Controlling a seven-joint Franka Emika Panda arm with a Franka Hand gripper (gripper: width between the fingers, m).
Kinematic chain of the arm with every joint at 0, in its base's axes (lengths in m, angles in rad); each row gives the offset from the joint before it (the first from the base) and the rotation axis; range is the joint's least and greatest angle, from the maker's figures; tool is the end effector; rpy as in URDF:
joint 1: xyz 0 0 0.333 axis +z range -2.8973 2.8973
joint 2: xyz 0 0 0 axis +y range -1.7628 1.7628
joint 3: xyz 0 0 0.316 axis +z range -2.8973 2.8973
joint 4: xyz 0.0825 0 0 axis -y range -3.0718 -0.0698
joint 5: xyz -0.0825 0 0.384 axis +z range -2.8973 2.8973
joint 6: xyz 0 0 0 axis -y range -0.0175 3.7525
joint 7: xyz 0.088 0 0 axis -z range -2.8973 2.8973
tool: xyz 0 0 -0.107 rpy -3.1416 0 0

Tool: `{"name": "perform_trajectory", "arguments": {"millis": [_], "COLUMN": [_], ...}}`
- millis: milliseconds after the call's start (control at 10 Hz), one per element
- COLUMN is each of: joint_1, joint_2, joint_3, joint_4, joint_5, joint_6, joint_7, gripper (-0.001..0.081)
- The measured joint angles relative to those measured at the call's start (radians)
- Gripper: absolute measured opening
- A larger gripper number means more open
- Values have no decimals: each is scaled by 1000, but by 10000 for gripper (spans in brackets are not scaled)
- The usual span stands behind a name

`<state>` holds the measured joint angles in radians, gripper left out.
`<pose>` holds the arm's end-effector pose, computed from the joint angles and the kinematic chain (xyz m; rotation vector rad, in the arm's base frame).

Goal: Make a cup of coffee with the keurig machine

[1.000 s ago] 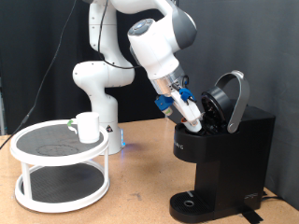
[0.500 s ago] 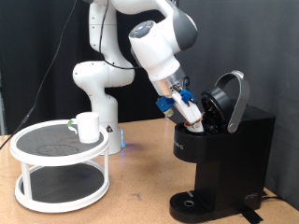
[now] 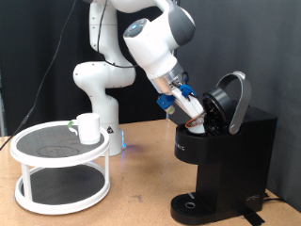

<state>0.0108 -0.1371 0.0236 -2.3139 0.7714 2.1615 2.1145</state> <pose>0.4927 0.0449 0.4072 -0.8267 2.6177 0.7945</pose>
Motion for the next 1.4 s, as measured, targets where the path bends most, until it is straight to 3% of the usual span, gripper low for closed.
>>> {"name": "perform_trajectory", "arguments": {"millis": [1000, 1400], "joint_1": [10, -13], "joint_2": [-3, -90], "joint_3": [51, 19], "joint_4": [-45, -107], "joint_5": [6, 61], "joint_6": [-22, 15], "joint_7": [14, -30], "gripper": [734, 734]}}
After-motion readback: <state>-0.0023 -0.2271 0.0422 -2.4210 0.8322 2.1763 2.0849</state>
